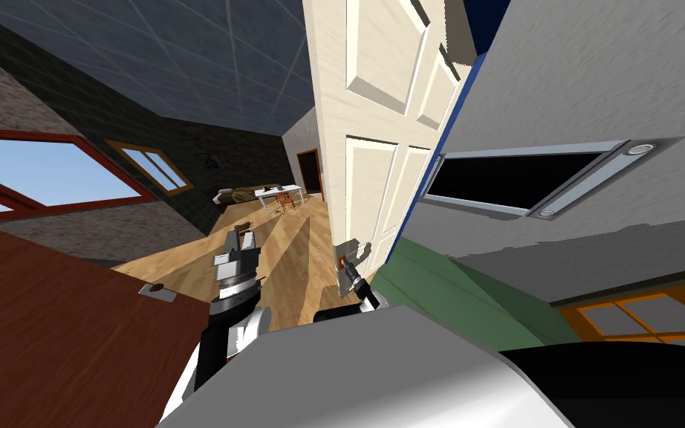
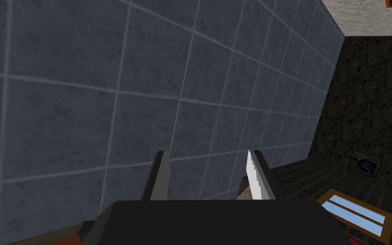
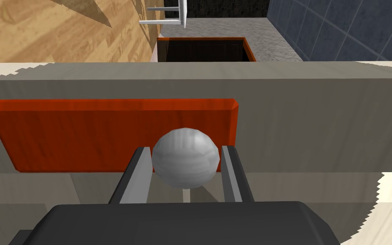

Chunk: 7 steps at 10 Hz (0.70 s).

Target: Push the door open

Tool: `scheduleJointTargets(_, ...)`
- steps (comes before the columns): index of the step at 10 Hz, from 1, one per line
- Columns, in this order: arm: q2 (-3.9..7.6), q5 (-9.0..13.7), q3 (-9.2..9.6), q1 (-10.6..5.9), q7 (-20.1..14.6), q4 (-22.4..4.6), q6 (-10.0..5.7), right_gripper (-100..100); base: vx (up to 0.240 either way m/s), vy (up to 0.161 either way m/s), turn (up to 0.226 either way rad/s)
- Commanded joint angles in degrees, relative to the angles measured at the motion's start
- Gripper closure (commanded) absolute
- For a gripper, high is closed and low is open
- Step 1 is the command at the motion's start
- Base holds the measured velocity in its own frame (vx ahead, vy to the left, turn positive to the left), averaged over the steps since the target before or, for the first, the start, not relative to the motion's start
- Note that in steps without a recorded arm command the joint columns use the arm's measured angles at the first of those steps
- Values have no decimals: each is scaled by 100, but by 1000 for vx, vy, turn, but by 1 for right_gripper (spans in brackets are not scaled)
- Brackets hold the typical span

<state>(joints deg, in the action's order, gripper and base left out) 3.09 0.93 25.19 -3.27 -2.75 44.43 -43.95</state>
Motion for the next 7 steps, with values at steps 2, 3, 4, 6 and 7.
scheduleJointTargets(2, 39, 35, -112, -17, 32, -24, -1, 100, 122, 70, -27)
scheduleJointTargets(3, 56, 54, -174, -27, 49, -38, -2, 100, 161, 108, -30)
scheduleJointTargets(4, 73, 76, -244, -38, 69, -53, -2, 100, 171, 115, -53)
scheduleJointTargets(6, 102, 127, -410, -64, 117, -90, -4, 100, 185, 128, -47)
scheduleJointTargets(7, 115, 156, -503, -78, 143, -110, -5, 100, 218, 161, -89)
